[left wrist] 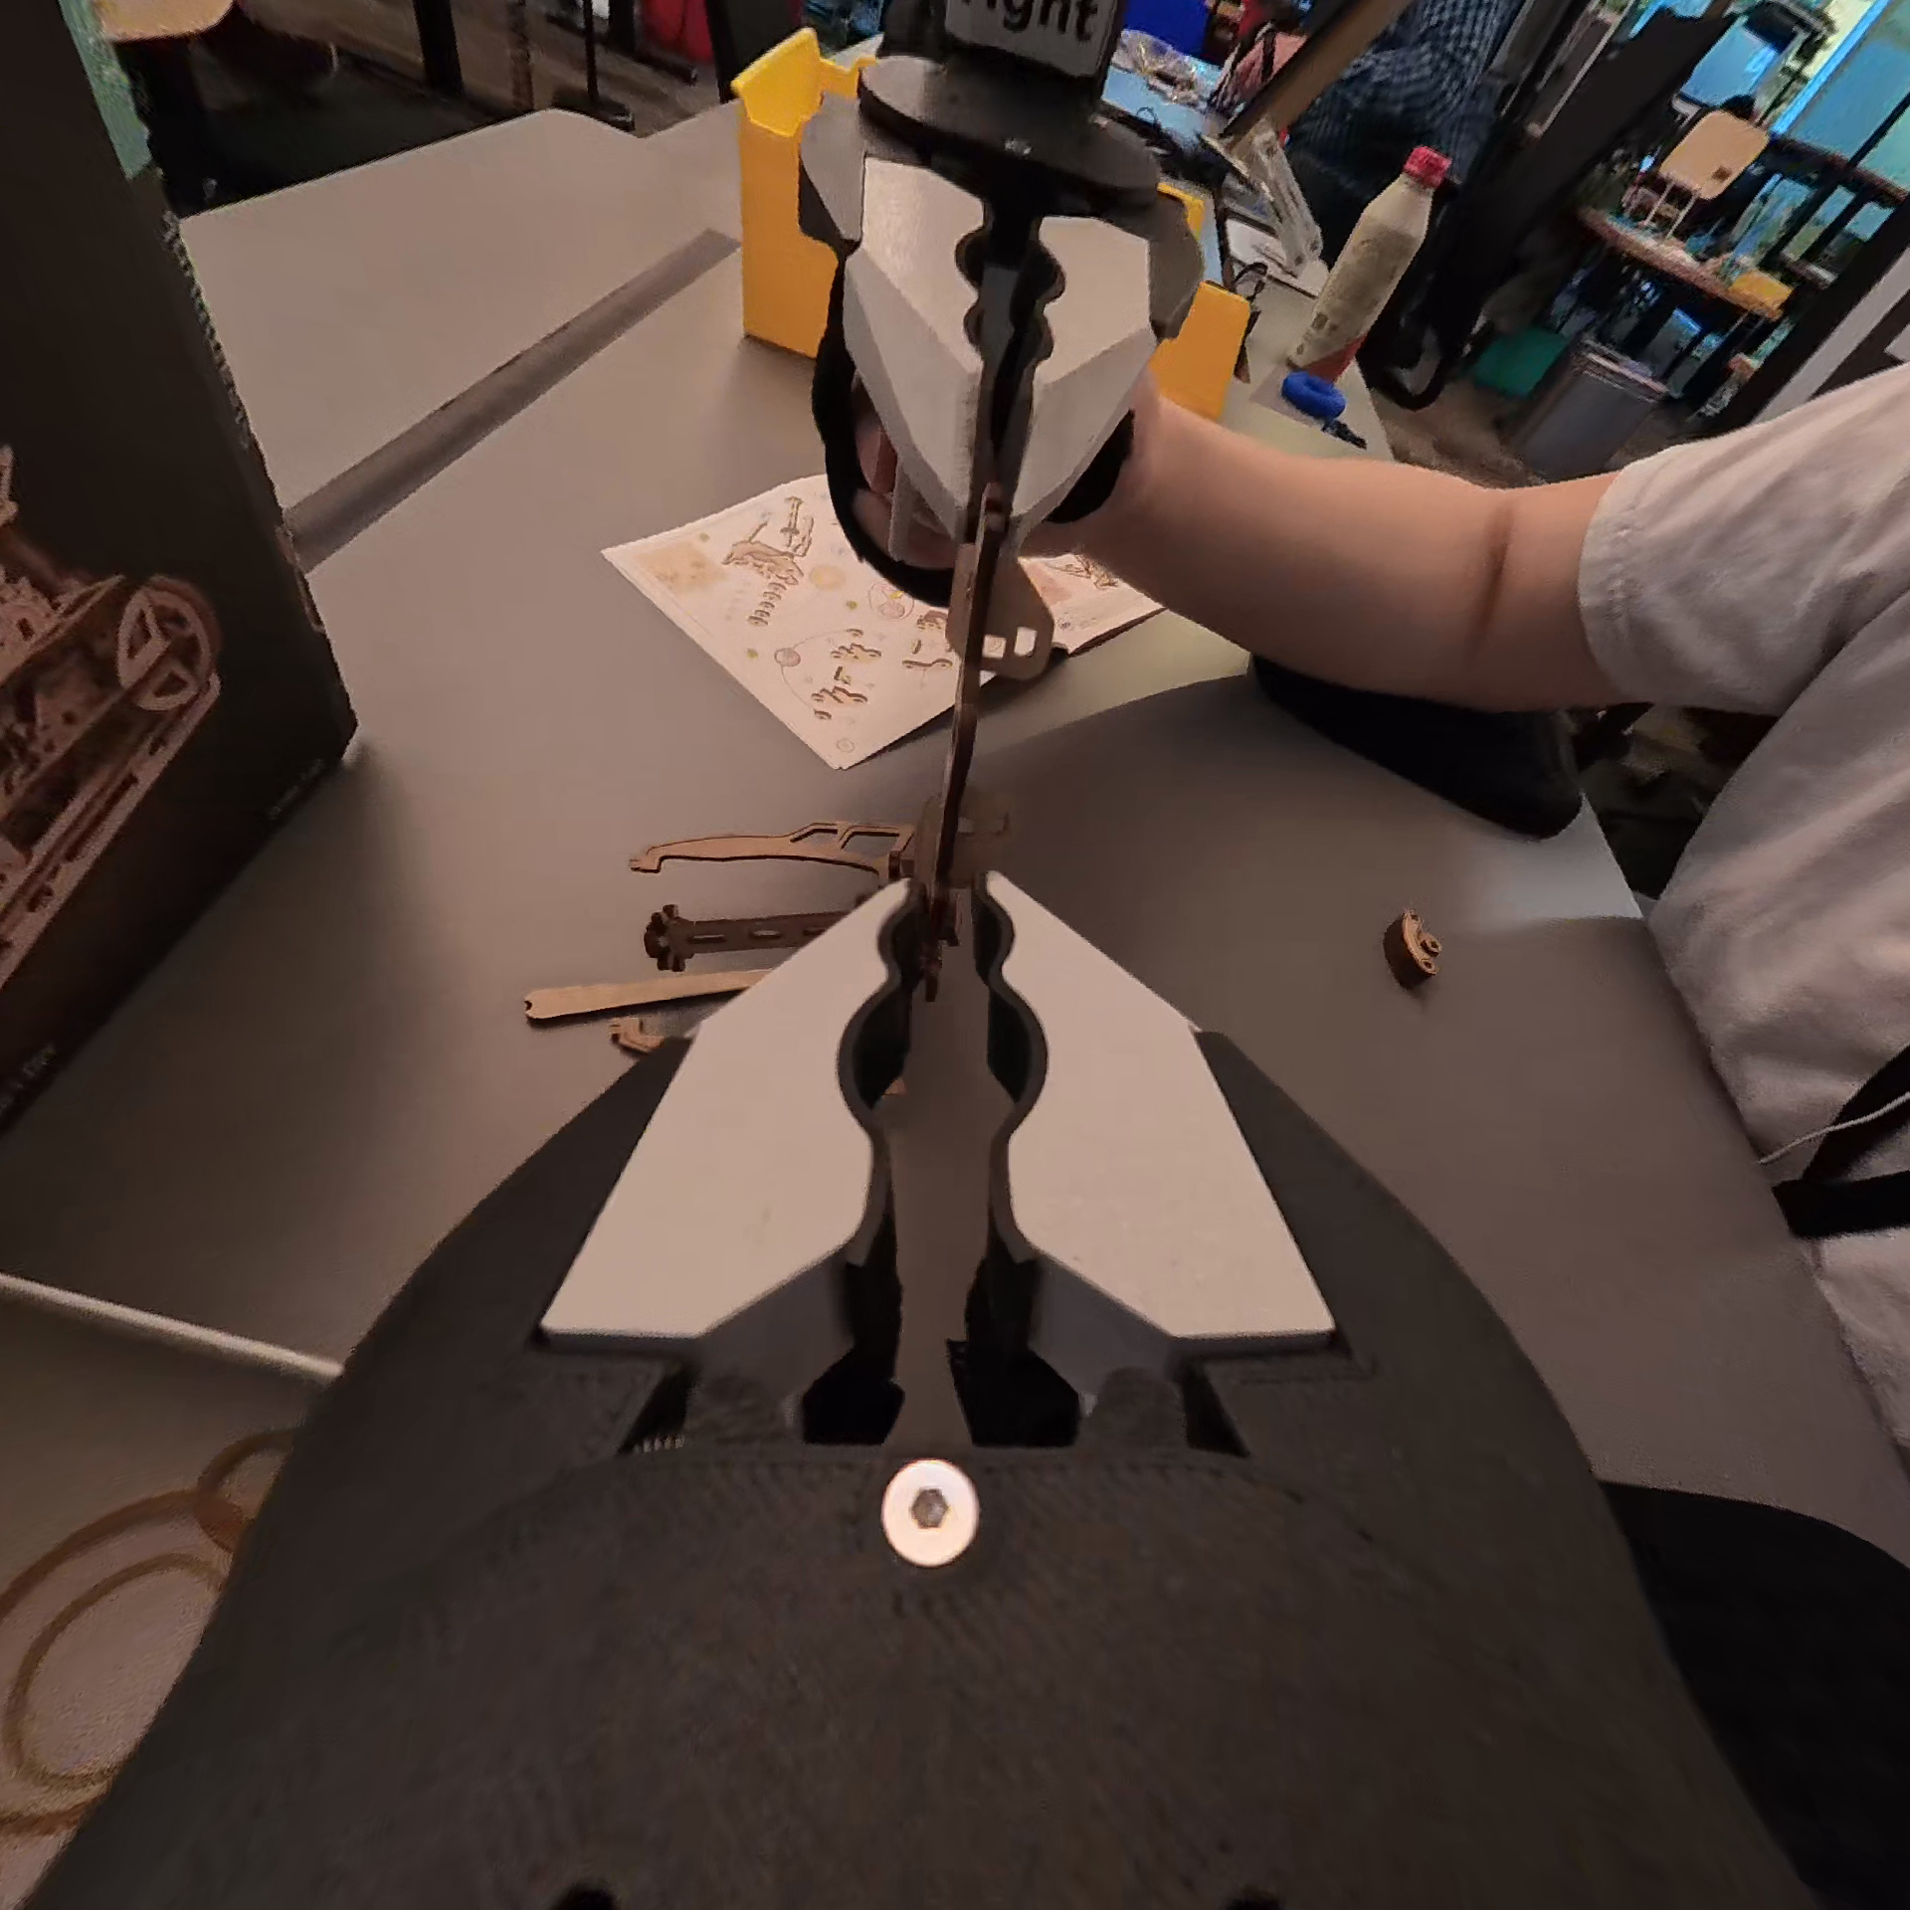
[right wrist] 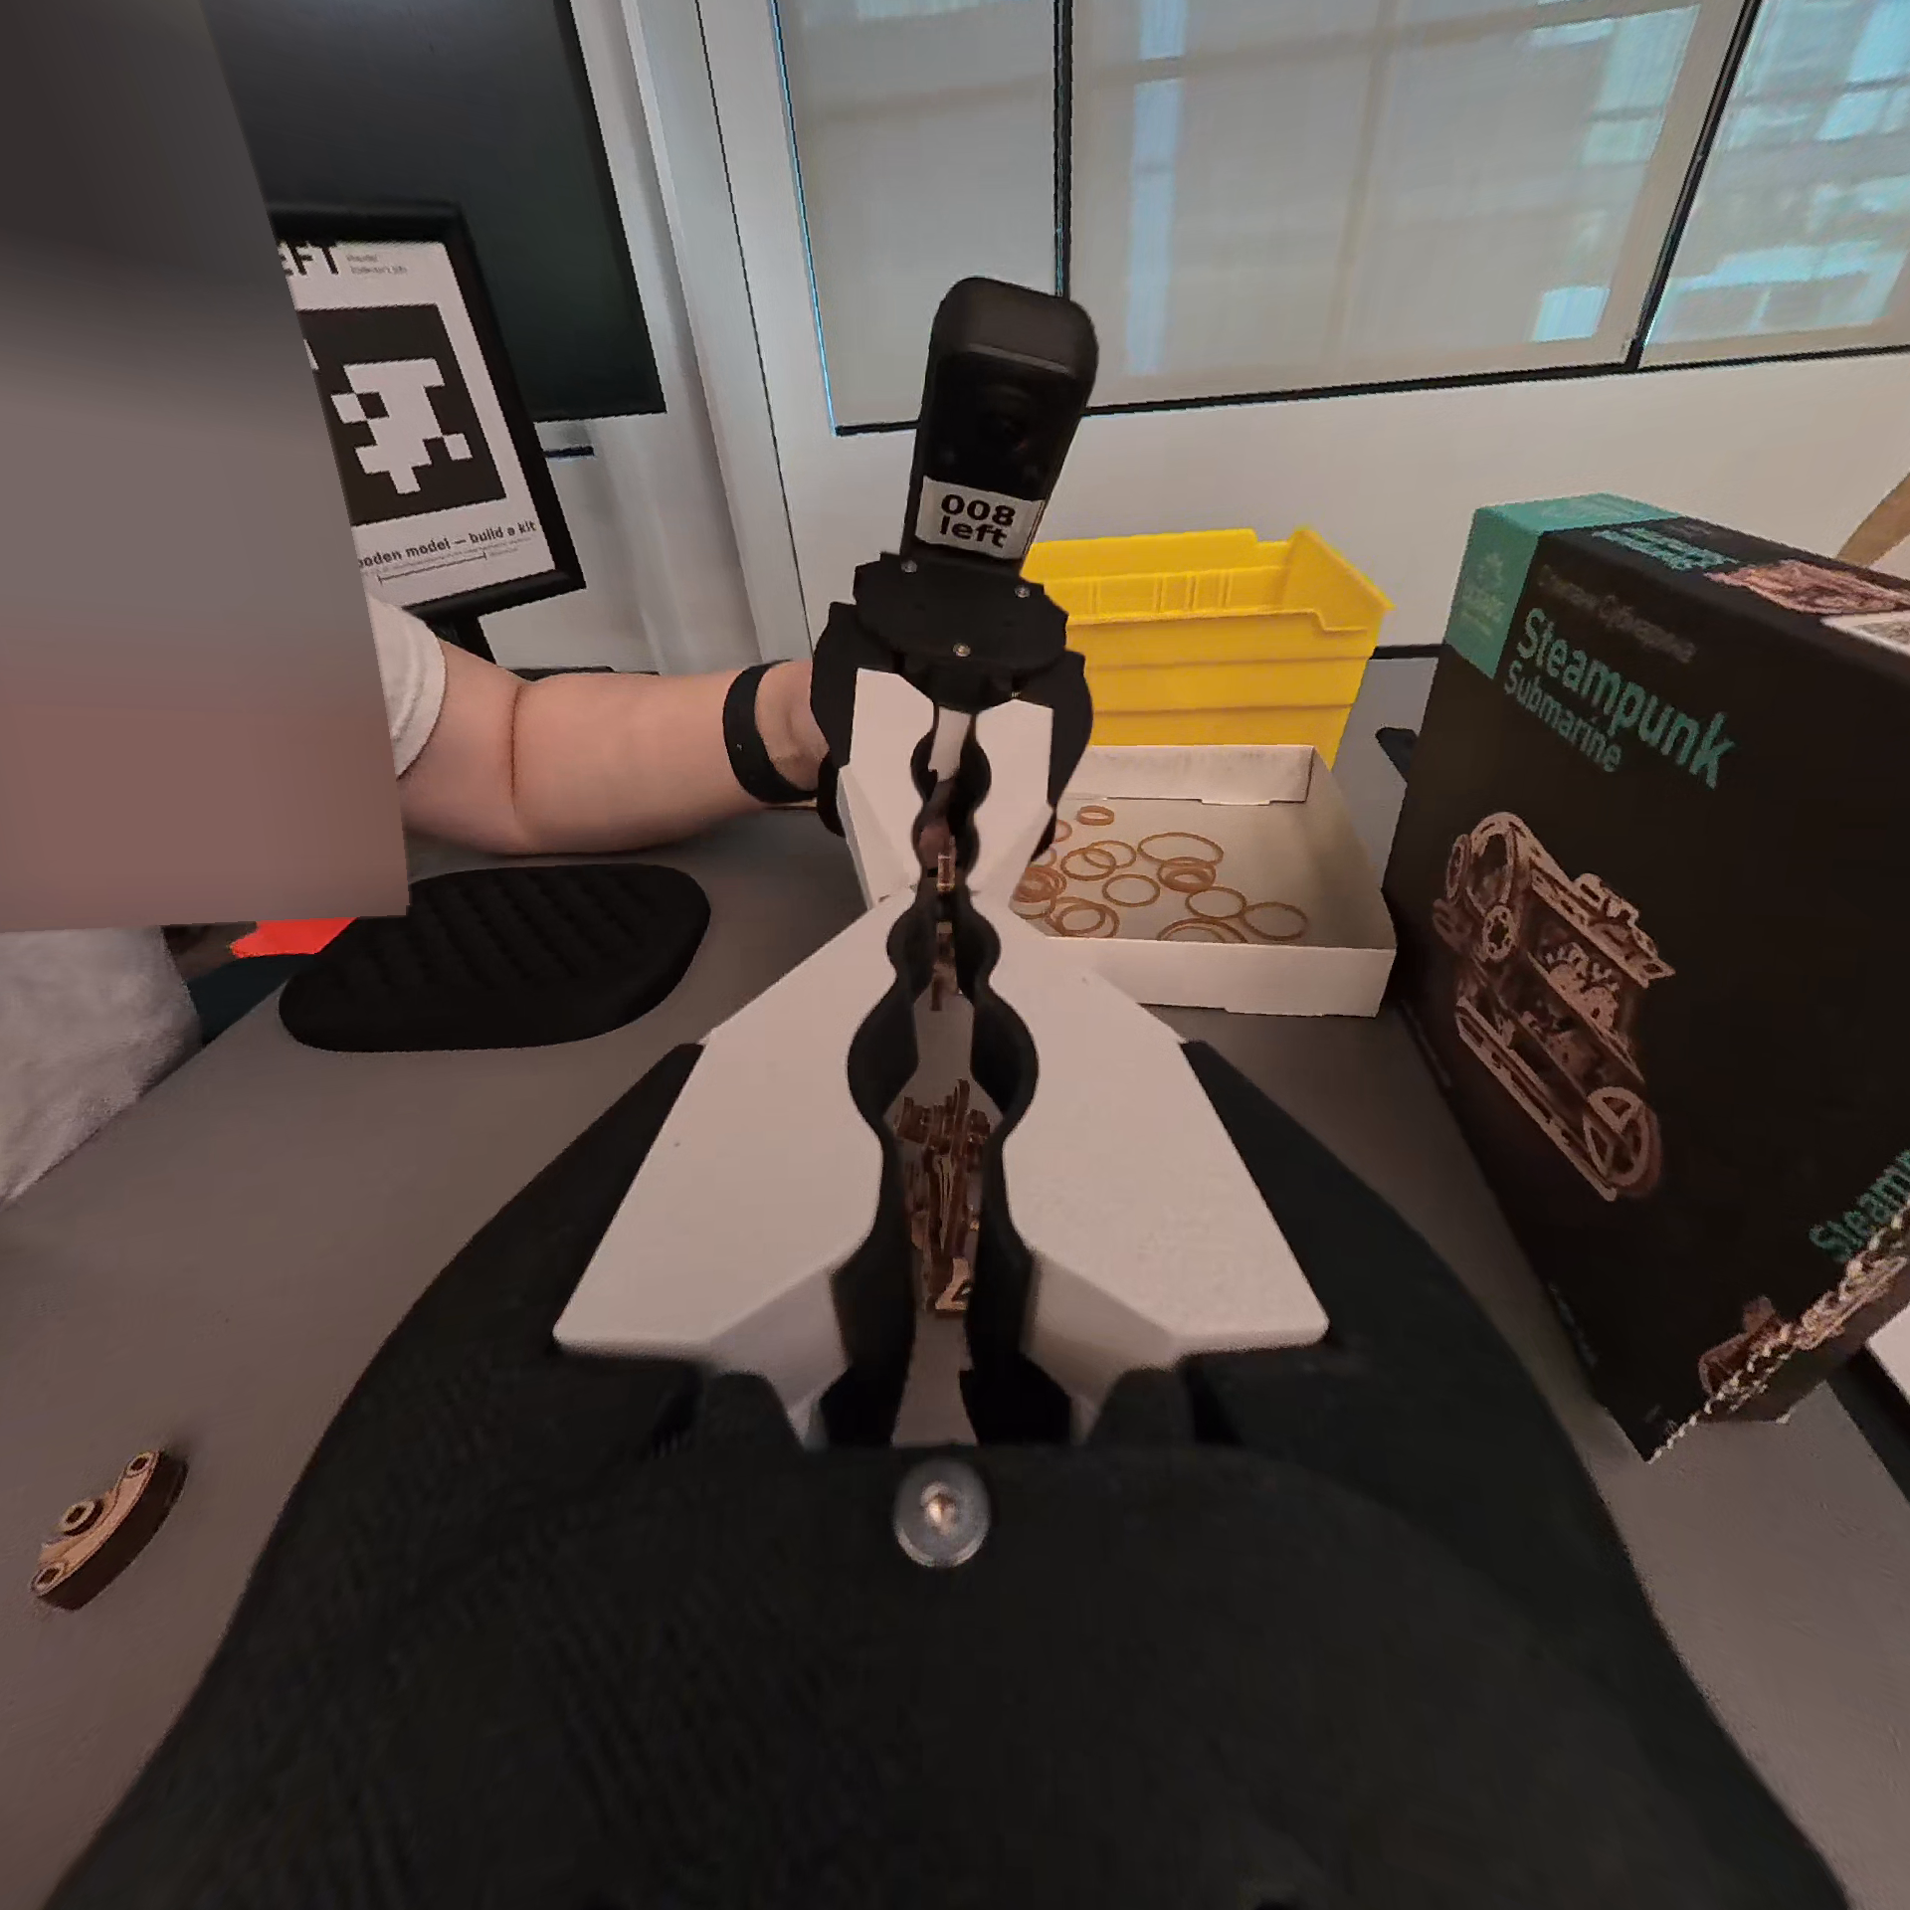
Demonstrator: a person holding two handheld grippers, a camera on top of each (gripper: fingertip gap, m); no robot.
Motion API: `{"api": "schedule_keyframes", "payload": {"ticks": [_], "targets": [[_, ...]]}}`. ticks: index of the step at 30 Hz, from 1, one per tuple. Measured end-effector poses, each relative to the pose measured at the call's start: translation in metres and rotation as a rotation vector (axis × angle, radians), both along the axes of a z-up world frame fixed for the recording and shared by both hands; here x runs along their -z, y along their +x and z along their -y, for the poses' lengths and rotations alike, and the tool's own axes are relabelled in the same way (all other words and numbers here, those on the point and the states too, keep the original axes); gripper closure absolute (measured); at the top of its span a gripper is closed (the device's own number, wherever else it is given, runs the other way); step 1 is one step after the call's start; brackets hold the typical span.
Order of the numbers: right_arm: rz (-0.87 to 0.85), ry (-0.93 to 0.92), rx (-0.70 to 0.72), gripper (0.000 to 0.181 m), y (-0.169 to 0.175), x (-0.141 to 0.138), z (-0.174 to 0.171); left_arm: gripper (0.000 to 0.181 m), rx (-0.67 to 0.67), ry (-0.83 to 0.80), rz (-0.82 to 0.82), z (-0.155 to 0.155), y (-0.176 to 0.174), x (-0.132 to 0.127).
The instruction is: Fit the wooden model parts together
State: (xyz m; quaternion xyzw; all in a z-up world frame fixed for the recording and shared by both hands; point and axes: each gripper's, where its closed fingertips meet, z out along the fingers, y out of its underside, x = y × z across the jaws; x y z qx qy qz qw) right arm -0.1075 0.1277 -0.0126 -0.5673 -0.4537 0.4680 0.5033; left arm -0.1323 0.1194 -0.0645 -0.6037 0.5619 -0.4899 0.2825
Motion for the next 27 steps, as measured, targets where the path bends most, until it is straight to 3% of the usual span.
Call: {"api": "schedule_keyframes", "payload": {"ticks": [7, 10, 12, 18, 22, 27], "targets": [[0.172, -0.085, -0.013, 0.180, 0.009, 0.039, -0.006, 0.181, -0.011, 0.047, -0.097, -0.007, -0.009, 0.017], [0.187, -0.077, -0.011, 0.161, 0.008, 0.040, -0.006, 0.181, -0.010, 0.098, -0.168, -0.008, -0.012, 0.026], [0.198, -0.075, -0.006, 0.158, 0.007, 0.039, -0.007, 0.181, -0.006, 0.148, -0.206, -0.009, -0.014, 0.031], [0.219, -0.125, -0.035, 0.160, 0.002, 0.045, -0.003, 0.181, 0.037, 0.156, -0.255, 0.001, -0.012, 0.040], [0.309, -0.129, -0.049, 0.181, 0.001, 0.062, 0.000, 0.181, 0.046, 0.111, -0.240, 0.003, -0.009, 0.040], [0.285, -0.168, -0.024, 0.181, 0.001, 0.057, -0.005, 0.181, 0.032, 0.031, -0.185, -0.001, -0.011, 0.033]]}}
